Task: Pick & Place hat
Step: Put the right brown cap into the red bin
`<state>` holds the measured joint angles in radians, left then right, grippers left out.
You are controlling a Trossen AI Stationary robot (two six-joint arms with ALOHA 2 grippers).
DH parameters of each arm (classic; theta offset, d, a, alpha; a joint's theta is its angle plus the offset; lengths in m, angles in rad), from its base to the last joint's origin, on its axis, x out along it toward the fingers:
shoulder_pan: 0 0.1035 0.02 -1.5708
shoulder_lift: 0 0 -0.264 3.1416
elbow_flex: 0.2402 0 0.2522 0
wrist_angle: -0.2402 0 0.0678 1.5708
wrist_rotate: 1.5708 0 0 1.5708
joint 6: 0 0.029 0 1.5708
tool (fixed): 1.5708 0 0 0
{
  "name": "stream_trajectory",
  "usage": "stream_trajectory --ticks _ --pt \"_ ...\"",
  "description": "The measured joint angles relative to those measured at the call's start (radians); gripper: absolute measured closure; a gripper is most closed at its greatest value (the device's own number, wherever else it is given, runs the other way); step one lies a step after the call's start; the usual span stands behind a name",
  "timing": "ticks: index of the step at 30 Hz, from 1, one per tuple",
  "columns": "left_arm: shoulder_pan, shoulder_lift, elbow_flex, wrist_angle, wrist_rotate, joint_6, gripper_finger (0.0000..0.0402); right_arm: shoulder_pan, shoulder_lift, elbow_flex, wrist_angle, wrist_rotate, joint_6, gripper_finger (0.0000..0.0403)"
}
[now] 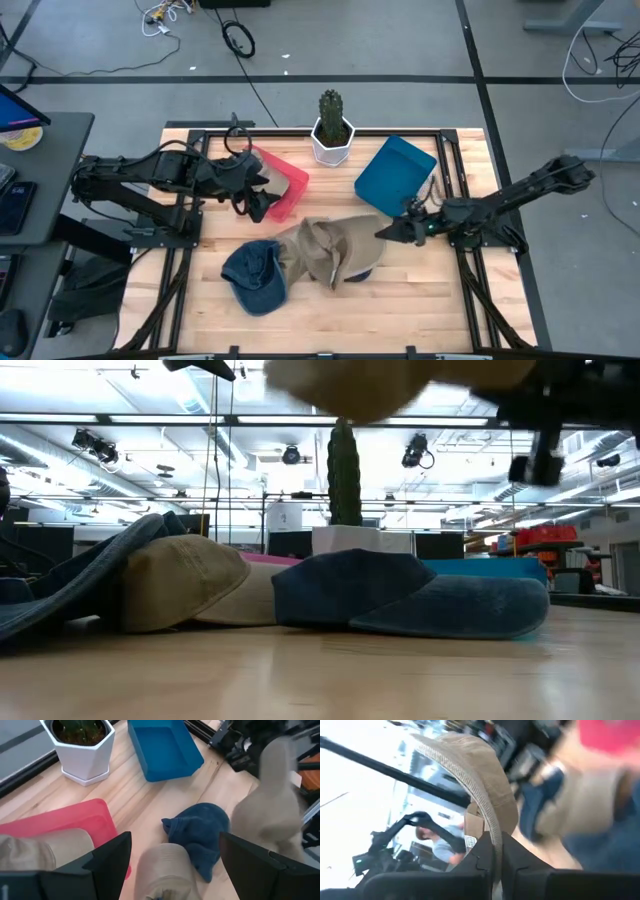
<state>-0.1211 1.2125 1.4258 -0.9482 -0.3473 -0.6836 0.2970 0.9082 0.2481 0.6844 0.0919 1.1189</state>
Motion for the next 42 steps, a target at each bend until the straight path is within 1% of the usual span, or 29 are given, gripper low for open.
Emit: stream_trajectory --ticks 5,8,10,12,14,19,21,24,29,32,35,42 --pt "0.000 -0.001 0.000 0.000 0.001 -0.085 0.0103 0.000 -0.102 0.009 0.023 0.114 -0.221 0.0396" --pt "0.004 -0.005 0.000 0.010 0.009 -0.133 0.0103 0.000 -0.138 0.060 0.001 0.150 -0.427 0.0396" --pt "0.014 -0.005 0.000 0.033 0.023 -0.171 0.0103 0.000 -0.148 0.121 -0.038 0.162 -0.585 0.0396" --pt "0.027 -0.010 0.000 0.076 0.047 -0.201 0.0103 0.000 -0.150 0.199 -0.117 0.163 -0.754 0.0396" --pt "0.041 -0.015 0.000 0.142 0.076 -0.229 0.0103 0.000 -0.150 0.298 -0.249 0.175 -0.903 0.0396" --pt "0.076 -0.032 0.001 0.300 0.157 -0.313 0.0103 0.000 -0.142 0.550 -0.637 0.268 -1.157 0.0396" --pt "0.088 -0.049 0.000 0.320 0.178 -0.365 0.0103 0.000 -0.138 0.632 -0.722 0.309 -1.242 0.0396" --pt "0.108 -0.072 0.000 0.360 0.181 -0.438 0.0103 0.001 -0.133 0.719 -0.791 0.344 -1.369 0.0396" --pt "0.144 -0.103 0.000 0.429 0.159 -0.565 0.0104 0.001 -0.115 0.786 -0.819 0.379 -1.558 0.0396" --pt "0.170 -0.104 0.001 0.493 0.145 -0.640 0.0104 0.001 -0.096 0.789 -0.811 0.402 -1.668 0.0397" --pt "0.191 -0.102 0.000 0.543 0.159 -0.710 0.0104 0.001 -0.063 0.790 -0.789 0.432 -1.775 0.0397" --pt "0.232 -0.099 0.000 0.517 0.214 -0.843 0.0104 0.002 0.019 0.790 -0.680 0.501 -2.049 0.0396"
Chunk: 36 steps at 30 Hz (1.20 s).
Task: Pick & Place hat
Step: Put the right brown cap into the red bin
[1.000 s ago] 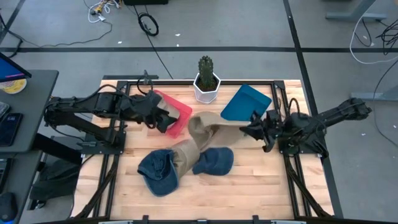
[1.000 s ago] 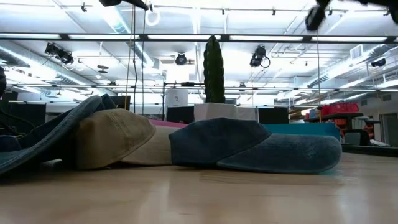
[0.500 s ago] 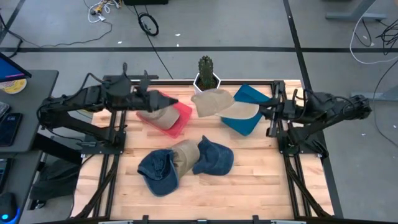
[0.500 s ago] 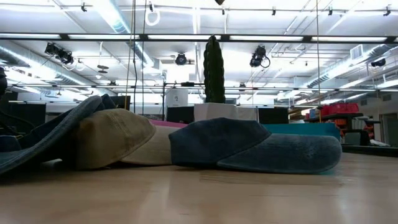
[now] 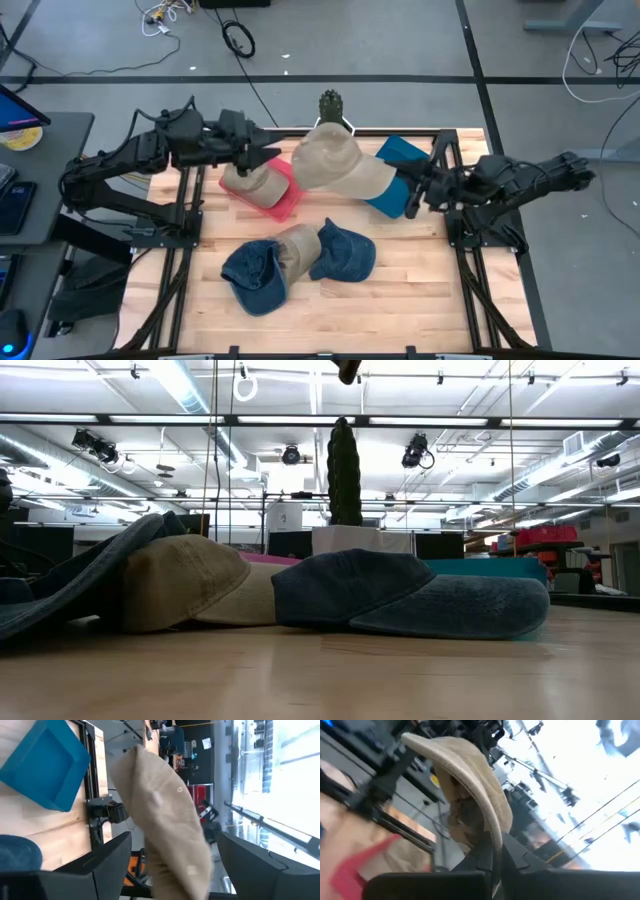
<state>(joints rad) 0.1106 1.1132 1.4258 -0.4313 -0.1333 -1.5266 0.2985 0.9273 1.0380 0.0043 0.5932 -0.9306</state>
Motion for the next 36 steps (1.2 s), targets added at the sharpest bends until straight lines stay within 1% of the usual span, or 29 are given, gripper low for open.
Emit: stream_trajectory --ticks 5,7,11,20,22,26,29,31,36 --pt "0.005 0.000 0.000 0.002 0.003 -0.048 0.0104 0.000 0.060 0.000 0.084 0.008 -0.144 0.0395" --pt "0.004 0.005 0.000 0.001 0.010 -0.060 0.0104 0.000 0.087 0.000 0.151 0.026 -0.216 0.0395" --pt "0.004 0.022 -0.001 -0.002 0.010 -0.079 0.0104 0.015 0.128 0.000 0.263 0.027 -0.348 0.0395" --pt "0.004 0.070 -0.002 0.103 0.011 -0.087 0.0104 0.037 0.188 0.000 0.308 0.019 -0.371 0.0395" --pt "0.004 0.081 0.001 0.135 0.030 -0.086 0.0104 0.037 0.196 0.000 0.309 0.020 -0.363 0.0395" --pt "0.004 0.092 0.000 0.176 0.045 -0.077 0.0105 0.037 0.201 0.000 0.307 0.053 -0.360 0.0395" --pt "0.004 0.093 -0.001 0.248 0.046 -0.051 0.0118 0.037 0.201 0.000 0.303 0.054 -0.335 0.0395" --pt "0.004 0.090 0.000 0.295 0.047 -0.033 0.0135 0.037 0.201 0.000 0.303 0.054 -0.330 0.0395" --pt "0.004 0.091 0.000 0.304 0.078 -0.011 0.0197 0.037 0.201 0.000 0.302 0.054 -0.330 0.0394"
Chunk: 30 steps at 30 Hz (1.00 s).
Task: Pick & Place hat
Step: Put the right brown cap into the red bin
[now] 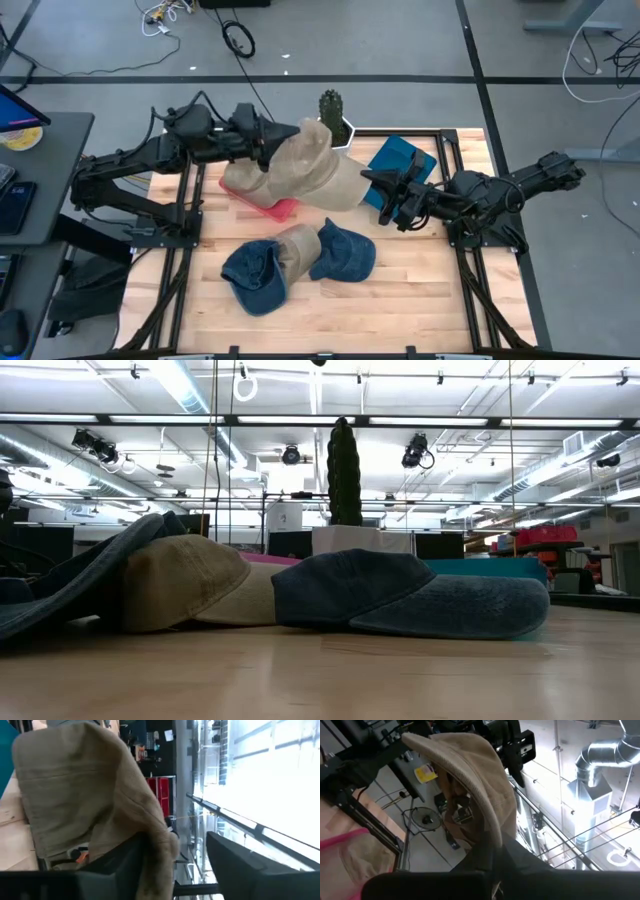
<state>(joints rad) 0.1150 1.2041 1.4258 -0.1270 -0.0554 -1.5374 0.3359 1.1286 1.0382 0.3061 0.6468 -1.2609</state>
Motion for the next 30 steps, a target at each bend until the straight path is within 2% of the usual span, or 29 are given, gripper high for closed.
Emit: stream_trajectory --ticks 9,14,18,21,30 --pt "0.000 0.000 0.000 -0.006 0.016 0.040 0.0319 0.000 0.000 0.000 -0.003 0.000 0.006 0.0394" --pt "0.000 0.000 0.000 -0.006 0.016 0.087 0.0373 0.000 0.000 0.000 -0.012 0.000 0.050 0.0394" --pt "0.000 0.000 0.000 -0.006 0.016 0.134 0.0375 0.000 0.000 0.000 -0.009 0.001 0.133 0.0391" --pt "0.006 0.000 0.000 -0.006 0.016 0.155 0.0374 0.004 0.000 0.000 -0.008 0.037 0.214 0.0373" --pt "0.006 -0.007 0.000 -0.006 0.017 0.244 0.0373 0.068 -0.024 0.000 -0.009 0.151 0.497 0.0269"
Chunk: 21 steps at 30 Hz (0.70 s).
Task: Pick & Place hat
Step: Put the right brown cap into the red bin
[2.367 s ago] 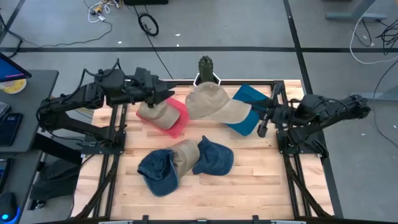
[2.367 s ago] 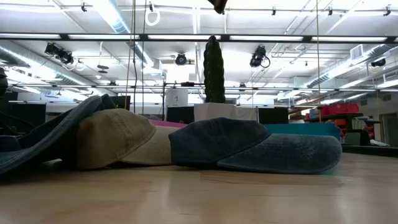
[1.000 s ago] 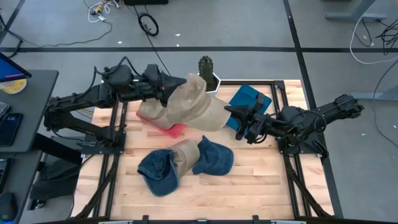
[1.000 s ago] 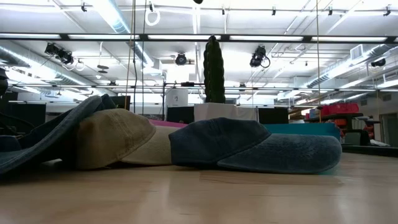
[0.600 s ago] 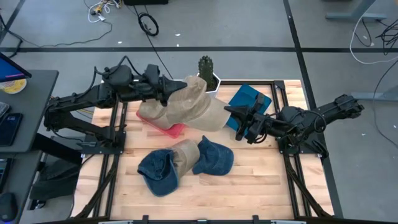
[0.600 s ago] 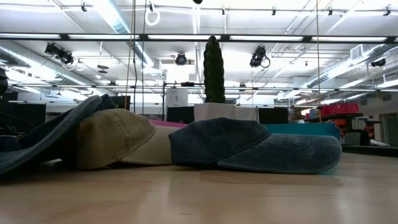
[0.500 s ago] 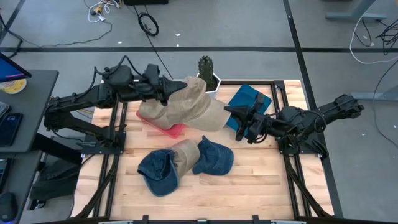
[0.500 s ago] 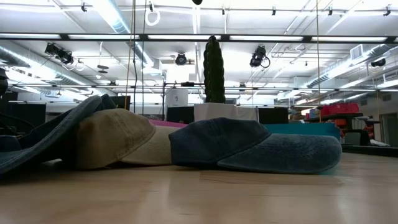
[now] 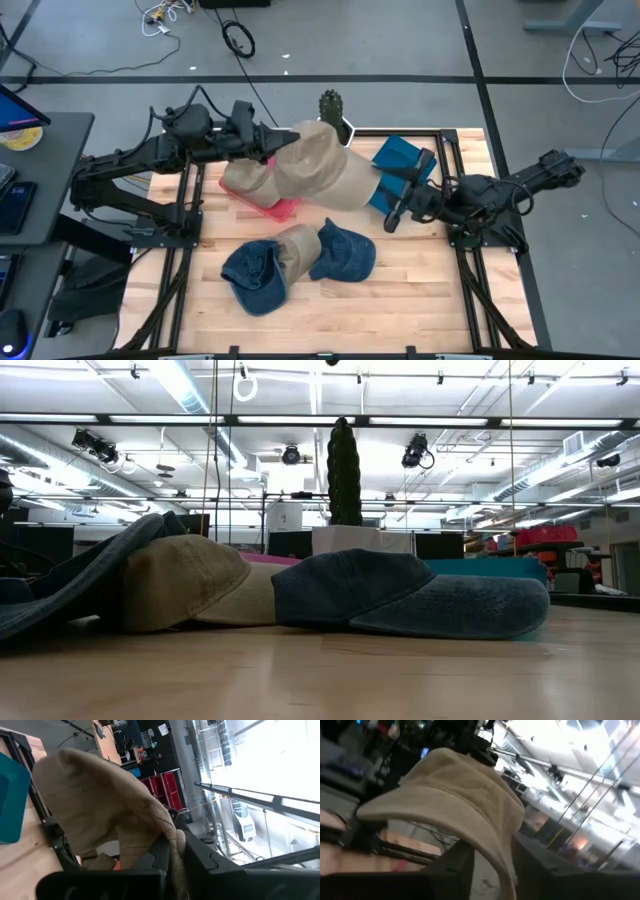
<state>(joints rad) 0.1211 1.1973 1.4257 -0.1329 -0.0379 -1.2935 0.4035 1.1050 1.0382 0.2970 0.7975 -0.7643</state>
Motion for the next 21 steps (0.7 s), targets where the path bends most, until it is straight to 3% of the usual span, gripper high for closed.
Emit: stream_trajectory --ticks 7,13,21 --pt "0.000 0.000 0.000 0.003 0.001 0.025 0.0373 0.029 -0.011 0.000 -0.015 0.065 0.367 0.0173" --pt "0.000 0.000 0.000 0.006 0.002 0.050 0.0373 0.029 -0.011 0.000 -0.144 0.078 0.701 0.0105" --pt "0.000 0.000 0.000 -0.009 0.046 0.147 0.0373 0.029 -0.059 0.000 -0.496 0.073 1.141 0.0088"
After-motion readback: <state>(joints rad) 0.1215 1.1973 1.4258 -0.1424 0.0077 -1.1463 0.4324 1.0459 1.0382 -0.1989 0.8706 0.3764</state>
